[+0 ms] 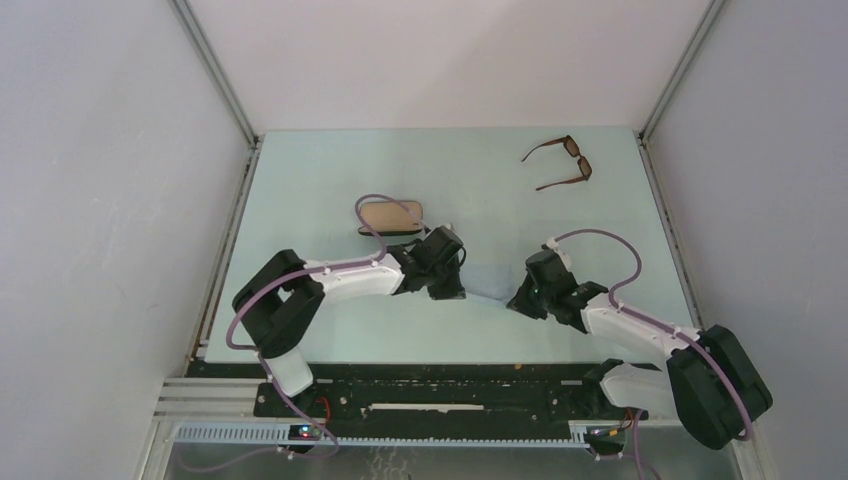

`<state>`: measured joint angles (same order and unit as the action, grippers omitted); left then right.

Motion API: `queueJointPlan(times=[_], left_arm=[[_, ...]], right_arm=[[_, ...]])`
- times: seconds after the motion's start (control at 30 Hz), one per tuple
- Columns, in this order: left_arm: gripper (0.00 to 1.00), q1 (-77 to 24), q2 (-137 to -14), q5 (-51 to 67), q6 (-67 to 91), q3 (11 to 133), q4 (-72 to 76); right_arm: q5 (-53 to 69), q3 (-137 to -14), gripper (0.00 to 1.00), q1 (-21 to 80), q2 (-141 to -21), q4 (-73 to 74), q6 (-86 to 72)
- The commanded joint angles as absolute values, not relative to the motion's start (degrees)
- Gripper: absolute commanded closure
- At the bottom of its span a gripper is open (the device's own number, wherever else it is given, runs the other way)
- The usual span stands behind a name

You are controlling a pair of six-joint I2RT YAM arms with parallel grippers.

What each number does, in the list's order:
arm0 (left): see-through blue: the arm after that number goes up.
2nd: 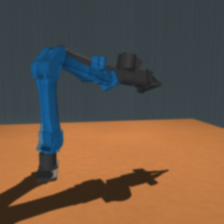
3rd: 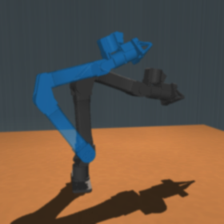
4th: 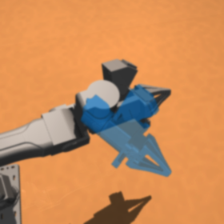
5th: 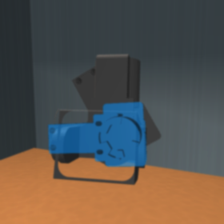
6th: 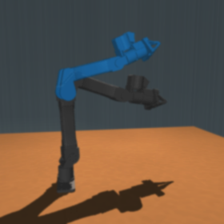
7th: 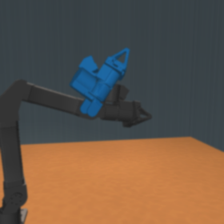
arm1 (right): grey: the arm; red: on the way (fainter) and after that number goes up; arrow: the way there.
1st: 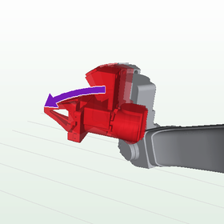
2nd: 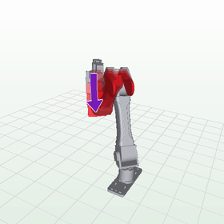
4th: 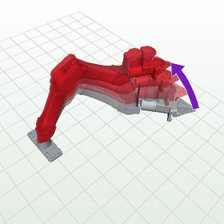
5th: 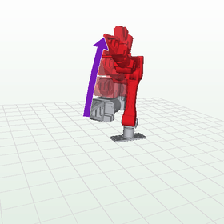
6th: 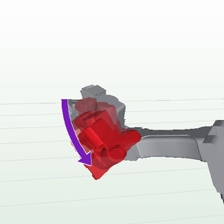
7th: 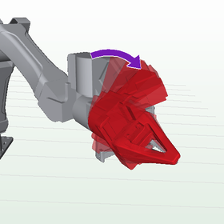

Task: Organize the sunglasses
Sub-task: Fold the glasses cleaning cloth at the center of the board.

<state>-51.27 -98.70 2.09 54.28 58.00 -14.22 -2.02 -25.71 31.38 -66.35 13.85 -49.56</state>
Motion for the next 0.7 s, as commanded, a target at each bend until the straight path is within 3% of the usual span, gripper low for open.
queueJointPlan(times=[0.0,0.67], left_arm=[[1.0,-50.05,-98.76,0.2,51.5,62.6,-15.6],[1.0,-46.11,-104.24,2.11,49.16,67.38,-17.47]], right_arm=[[-1.73,-29.49,1.0,30.27,-67.66,12.97,-46.71],[1.97,-37.35,1.0,26.56,-75.39,11.6,-44.12]])
